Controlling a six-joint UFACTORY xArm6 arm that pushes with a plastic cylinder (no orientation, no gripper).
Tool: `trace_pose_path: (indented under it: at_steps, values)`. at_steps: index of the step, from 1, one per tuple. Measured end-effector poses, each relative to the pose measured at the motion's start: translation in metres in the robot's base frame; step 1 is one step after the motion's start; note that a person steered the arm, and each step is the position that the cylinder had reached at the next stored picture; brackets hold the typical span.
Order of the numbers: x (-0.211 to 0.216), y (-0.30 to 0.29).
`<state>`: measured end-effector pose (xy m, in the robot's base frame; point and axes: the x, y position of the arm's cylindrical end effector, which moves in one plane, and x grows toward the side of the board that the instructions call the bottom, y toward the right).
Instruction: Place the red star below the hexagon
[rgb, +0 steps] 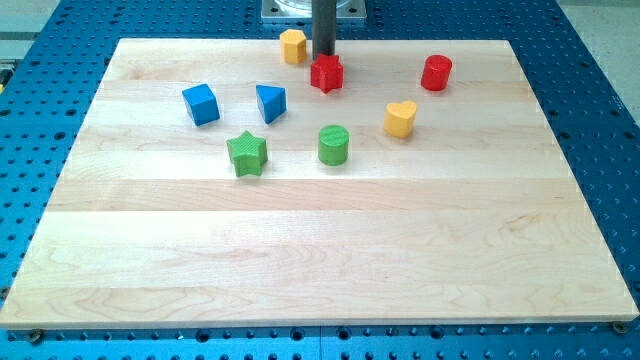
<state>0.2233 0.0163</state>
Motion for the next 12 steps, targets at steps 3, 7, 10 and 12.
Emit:
trace_pose_path:
  at_steps: [3,7,10,12]
  values:
    - [-0.023,-0.167]
    - [0.023,0.049]
    - [0.056,-0.117]
    - [0.105,-0.132]
